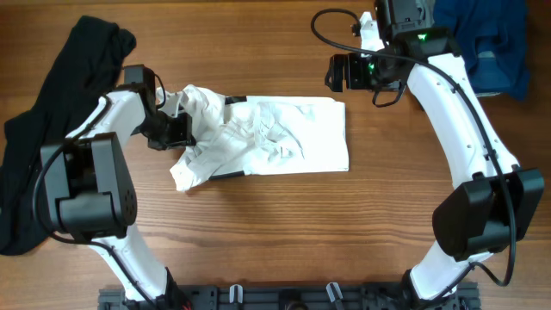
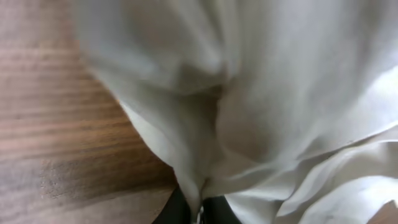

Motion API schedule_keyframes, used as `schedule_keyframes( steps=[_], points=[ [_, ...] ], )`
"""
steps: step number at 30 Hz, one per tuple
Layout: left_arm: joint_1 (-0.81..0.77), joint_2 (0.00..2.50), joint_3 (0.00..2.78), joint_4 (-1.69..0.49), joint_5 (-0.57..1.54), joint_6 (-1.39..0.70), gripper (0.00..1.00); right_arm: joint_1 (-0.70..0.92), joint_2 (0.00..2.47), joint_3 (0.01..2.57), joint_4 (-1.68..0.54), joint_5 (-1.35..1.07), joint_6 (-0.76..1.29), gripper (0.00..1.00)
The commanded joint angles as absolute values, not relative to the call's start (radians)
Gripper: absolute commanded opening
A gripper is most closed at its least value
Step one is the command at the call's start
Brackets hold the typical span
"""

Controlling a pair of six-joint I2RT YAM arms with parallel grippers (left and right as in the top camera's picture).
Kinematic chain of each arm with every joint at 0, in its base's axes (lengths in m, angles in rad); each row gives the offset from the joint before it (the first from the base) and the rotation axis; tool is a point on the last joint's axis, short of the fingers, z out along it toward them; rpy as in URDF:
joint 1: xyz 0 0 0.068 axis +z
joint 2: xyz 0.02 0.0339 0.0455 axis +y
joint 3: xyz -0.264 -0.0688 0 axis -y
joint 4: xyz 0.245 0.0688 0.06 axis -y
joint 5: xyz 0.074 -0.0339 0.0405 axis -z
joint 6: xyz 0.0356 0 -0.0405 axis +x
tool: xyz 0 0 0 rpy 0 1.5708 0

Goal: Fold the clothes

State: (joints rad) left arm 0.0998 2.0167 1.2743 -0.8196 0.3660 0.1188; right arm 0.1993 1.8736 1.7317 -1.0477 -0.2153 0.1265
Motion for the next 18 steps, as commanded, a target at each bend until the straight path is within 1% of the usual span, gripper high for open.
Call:
schedule_keyframes(
  steps=[1,2,3,4,6,7,11,12,15,17,18],
  points=[
    [0.192,1.971,1.276,-0.909,0.285,0.066,0.04,0.202,1.866,1.671,-1.071,-0.207,0.138,0.97],
    [0.213,1.937,1.294,-0.934,0.279,0.067,0.04,0.203,1.866,1.648,-1.071,-0.223,0.138,0.90],
    [0.241,1.888,1.317,-0.957,0.279,0.072,0.04,0.205,1.866,1.612,-1.059,-0.266,0.130,0.54],
    [0.258,1.851,1.338,-0.980,0.279,0.075,0.04,0.208,1.866,1.570,-1.038,-0.297,0.130,0.36],
    [0.271,1.784,1.370,-1.020,0.279,0.101,0.04,0.221,1.866,1.464,-0.961,-0.357,0.131,0.08],
    [0.266,1.760,1.383,-1.043,0.279,0.101,0.04,0.226,1.866,1.417,-0.918,-0.370,0.136,0.04],
    [0.183,1.748,1.425,-1.121,0.280,0.096,0.04,0.224,1.866,1.391,-0.872,-0.375,0.142,0.04],
    [0.113,1.747,1.441,-1.127,0.280,0.076,0.04,0.221,1.866,1.391,-0.871,-0.375,0.142,0.04],
    [-0.017,1.747,1.474,-1.120,0.285,0.038,0.04,0.210,1.864,1.397,-0.871,-0.375,0.160,0.04],
    [-0.148,1.748,1.482,-1.070,0.283,-0.009,0.04,0.178,1.849,1.423,-0.873,-0.394,0.160,0.04],
    [-0.180,1.748,1.482,-1.052,0.284,-0.015,0.04,0.165,1.839,1.433,-0.876,-0.394,0.160,0.04]
  ],
)
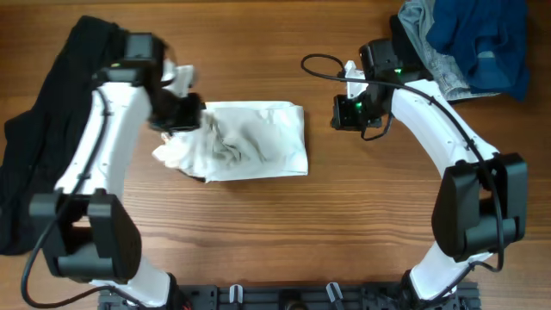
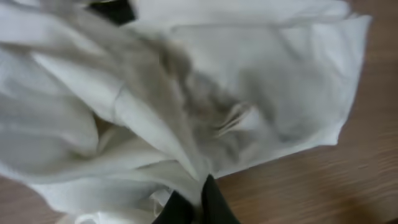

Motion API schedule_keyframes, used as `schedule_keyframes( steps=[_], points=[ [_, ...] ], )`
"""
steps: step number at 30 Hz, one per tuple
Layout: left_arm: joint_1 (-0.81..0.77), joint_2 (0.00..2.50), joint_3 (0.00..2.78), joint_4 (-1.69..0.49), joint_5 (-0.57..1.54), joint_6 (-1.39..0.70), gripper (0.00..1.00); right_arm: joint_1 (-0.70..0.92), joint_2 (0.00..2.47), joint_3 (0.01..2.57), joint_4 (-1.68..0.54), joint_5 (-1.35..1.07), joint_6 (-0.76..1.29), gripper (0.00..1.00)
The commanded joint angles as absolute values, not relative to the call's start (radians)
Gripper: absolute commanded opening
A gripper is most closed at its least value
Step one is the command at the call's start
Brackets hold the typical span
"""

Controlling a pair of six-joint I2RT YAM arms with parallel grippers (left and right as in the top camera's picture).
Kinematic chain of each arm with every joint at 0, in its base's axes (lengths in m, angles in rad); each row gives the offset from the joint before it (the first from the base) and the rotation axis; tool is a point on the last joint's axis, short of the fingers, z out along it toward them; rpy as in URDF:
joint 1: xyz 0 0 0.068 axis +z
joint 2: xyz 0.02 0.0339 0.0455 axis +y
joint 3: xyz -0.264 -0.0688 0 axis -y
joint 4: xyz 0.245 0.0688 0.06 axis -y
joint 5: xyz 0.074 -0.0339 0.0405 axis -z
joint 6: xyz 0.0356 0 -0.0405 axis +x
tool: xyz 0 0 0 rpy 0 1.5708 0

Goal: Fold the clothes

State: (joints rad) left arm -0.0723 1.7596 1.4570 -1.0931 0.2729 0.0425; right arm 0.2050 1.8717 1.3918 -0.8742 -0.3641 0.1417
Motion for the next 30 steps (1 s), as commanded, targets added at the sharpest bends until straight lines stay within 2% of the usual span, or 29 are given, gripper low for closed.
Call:
schedule_keyframes(
  steps=[1,9,15,16,18,20,25,26,27,28,30],
  points=[
    [-0.214,1.748,1.482,-1.029,0.284,-0.036,0.04,0.146,1.819,1.444,-0.880,-0.394,0.159,0.04],
    [-0.401,1.758,1.481,-0.786,0.378,-0.145,0.04,-0.096,1.599,1.463,-0.914,-0.393,0.157,0.11],
    [-0.539,1.879,1.481,-0.675,0.479,-0.166,0.04,-0.109,1.600,1.463,-0.924,-0.366,0.157,0.13],
    [-0.557,1.885,1.481,-0.654,0.479,-0.166,0.05,-0.109,1.600,1.463,-0.921,-0.367,0.158,0.18],
    [-0.591,1.892,1.481,-0.612,0.479,-0.165,1.00,-0.109,1.599,1.463,-0.917,-0.366,0.160,0.24],
    [-0.593,1.888,1.488,-0.584,0.444,-0.166,1.00,-0.109,1.599,1.463,-0.913,-0.367,0.161,0.31],
    [-0.401,1.731,1.697,-0.739,0.445,-0.197,1.00,-0.072,1.613,1.462,-0.905,-0.446,0.128,0.41],
    [-0.292,1.641,1.708,-0.740,0.444,-0.264,1.00,-0.020,1.631,1.462,-0.906,-0.504,0.052,0.50],
    [-0.197,1.590,1.708,-0.769,0.444,-0.270,1.00,0.046,1.650,1.462,-0.909,-0.533,-0.049,0.65],
    [-0.101,1.565,1.708,-0.823,0.445,-0.270,1.00,0.113,1.670,1.462,-0.909,-0.532,-0.128,0.73],
    [-0.002,1.568,1.708,-0.906,0.444,-0.258,1.00,0.237,1.726,1.462,-0.924,-0.517,-0.258,0.75]
  ],
)
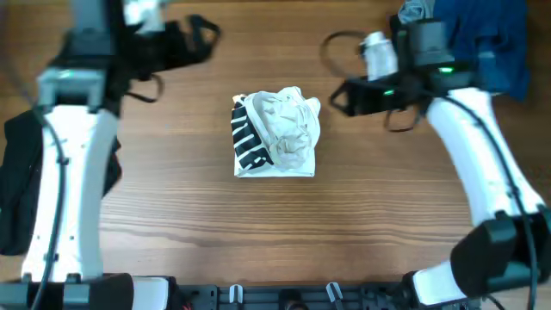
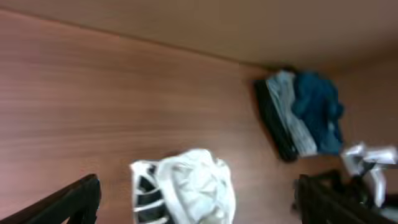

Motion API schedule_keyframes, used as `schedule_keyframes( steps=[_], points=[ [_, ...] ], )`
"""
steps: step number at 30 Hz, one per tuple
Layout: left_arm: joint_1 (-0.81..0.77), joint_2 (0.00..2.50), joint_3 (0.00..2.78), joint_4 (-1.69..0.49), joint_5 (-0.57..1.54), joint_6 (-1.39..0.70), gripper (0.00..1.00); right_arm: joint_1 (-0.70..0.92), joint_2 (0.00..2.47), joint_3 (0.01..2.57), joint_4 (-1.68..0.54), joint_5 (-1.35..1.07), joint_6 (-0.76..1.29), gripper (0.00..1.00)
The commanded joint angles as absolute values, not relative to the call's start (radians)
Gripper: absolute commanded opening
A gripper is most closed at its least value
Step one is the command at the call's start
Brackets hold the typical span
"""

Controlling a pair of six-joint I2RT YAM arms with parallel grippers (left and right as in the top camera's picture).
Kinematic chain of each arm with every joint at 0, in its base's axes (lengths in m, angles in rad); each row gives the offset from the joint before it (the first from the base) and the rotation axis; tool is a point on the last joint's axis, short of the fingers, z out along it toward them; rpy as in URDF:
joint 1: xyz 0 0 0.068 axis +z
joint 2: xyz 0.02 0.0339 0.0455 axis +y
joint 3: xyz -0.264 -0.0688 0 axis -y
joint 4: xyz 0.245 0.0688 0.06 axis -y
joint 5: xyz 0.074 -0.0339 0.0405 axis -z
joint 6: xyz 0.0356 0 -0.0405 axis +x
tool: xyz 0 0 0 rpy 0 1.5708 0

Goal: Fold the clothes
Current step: 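Grasp the folded white shirt bundle with the right gripper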

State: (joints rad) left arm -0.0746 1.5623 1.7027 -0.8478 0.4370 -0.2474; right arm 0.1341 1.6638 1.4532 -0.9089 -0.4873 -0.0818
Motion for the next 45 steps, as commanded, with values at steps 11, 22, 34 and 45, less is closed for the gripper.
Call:
schedule_keyframes(
  steps=[11,22,34,45],
  points=[
    [0.083,1.600,1.707,-1.013,0.380,-0.186,1.00,0.504,1.842,1.418,-0.999,-0.521,-0.472,0.75],
    [0.083,1.600,1.705,-1.045,0.358,-0.186,1.00,0.504,1.868,1.398,-0.955,-0.521,-0.499,0.38],
    [0.083,1.600,1.705,-1.049,0.339,-0.186,1.00,0.252,1.887,1.399,-1.119,-0.505,-0.039,0.04],
    [0.083,1.600,1.705,-1.048,0.267,-0.163,1.00,0.173,1.868,1.378,-1.230,-0.351,0.101,0.10]
  ],
)
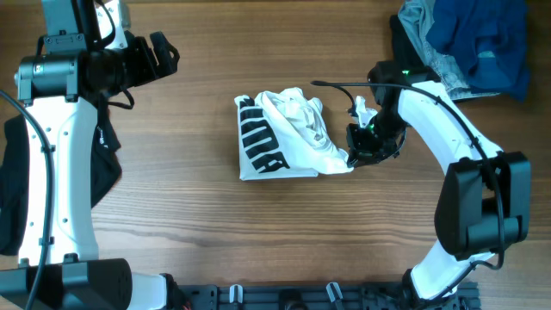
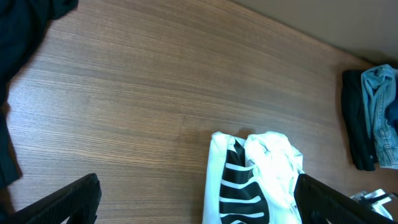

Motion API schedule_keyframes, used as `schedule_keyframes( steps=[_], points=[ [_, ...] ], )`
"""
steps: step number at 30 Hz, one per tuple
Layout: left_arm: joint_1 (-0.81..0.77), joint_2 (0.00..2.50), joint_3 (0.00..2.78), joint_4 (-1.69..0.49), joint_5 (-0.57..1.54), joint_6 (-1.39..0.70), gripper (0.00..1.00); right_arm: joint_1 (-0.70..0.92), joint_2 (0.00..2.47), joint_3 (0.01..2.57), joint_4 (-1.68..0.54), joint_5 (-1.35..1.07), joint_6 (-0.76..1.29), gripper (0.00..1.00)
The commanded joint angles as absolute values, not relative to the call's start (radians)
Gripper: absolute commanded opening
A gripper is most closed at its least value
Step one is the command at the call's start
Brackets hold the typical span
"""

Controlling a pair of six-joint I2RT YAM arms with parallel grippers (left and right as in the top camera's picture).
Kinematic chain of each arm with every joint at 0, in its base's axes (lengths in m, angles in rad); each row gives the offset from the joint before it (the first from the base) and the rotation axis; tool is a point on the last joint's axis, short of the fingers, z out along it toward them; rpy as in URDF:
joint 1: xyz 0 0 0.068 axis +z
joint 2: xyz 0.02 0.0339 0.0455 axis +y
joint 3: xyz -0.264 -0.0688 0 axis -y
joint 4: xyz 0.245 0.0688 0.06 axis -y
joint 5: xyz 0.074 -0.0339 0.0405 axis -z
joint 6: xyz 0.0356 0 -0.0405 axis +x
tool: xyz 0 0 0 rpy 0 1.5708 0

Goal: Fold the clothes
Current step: 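Grasp the folded white shirt bundle with the right gripper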

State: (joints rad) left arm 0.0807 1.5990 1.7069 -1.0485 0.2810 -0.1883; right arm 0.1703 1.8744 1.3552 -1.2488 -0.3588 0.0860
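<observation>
The white shirt [image 1: 288,138] with a black striped print lies as a rumpled folded bundle at the table's middle; the left wrist view also shows the shirt [image 2: 255,180]. My right gripper [image 1: 355,153] sits low at its right lower corner, where the cloth is drawn out towards the fingers, apparently shut on that corner. My left gripper [image 1: 164,53] is raised at the upper left, well clear of the shirt. In its own view the left gripper [image 2: 198,200] is wide open and holds nothing.
A black garment [image 1: 17,189] hangs along the table's left side, and the black garment [image 2: 25,25] fills the left wrist view's top left. A pile of blue and grey clothes [image 1: 473,39] lies at the top right. Bare wood surrounds the shirt.
My right gripper was beside the bundle's upper right and is now down at its right lower corner. The bundle is wider and shows more of the striped print. The left gripper stays raised and open.
First the shirt lay spread out, with my left gripper shut on its left part. Then that part was over the middle and the shirt was narrower. Later it was a compact bundle and my left gripper was open and high. Now my right gripper is at its corner.
</observation>
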Motion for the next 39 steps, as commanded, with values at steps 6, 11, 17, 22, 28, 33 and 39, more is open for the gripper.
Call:
schedule_keyframes(
  steps=[6,11,17,22,28,33,39],
  points=[
    [0.083,1.600,1.705,-1.048,0.267,-0.163,1.00,0.184,1.822,1.644,-1.036,-0.402,0.112,0.81],
    [0.083,1.605,1.705,-1.048,0.249,-0.164,1.00,0.334,1.982,1.644,-0.744,-0.408,0.135,0.78],
    [0.083,1.607,1.705,-1.053,0.241,-0.164,1.00,0.455,2.086,1.644,-0.694,-0.210,-0.021,0.56],
    [0.083,1.613,1.705,-1.052,0.241,-0.164,1.00,0.462,2.088,1.644,-0.649,-0.230,0.029,0.43],
    [0.083,1.636,1.705,-1.053,0.241,-0.164,1.00,0.462,2.091,1.641,-0.648,-0.073,-0.008,0.32],
    [0.083,1.637,1.705,-1.053,0.241,-0.164,1.00,0.462,2.118,1.636,-0.649,-0.070,-0.025,0.33],
    [0.083,1.637,1.705,-1.052,0.241,-0.164,1.00,0.462,2.150,1.636,-0.641,-0.077,-0.024,0.31]
  ],
)
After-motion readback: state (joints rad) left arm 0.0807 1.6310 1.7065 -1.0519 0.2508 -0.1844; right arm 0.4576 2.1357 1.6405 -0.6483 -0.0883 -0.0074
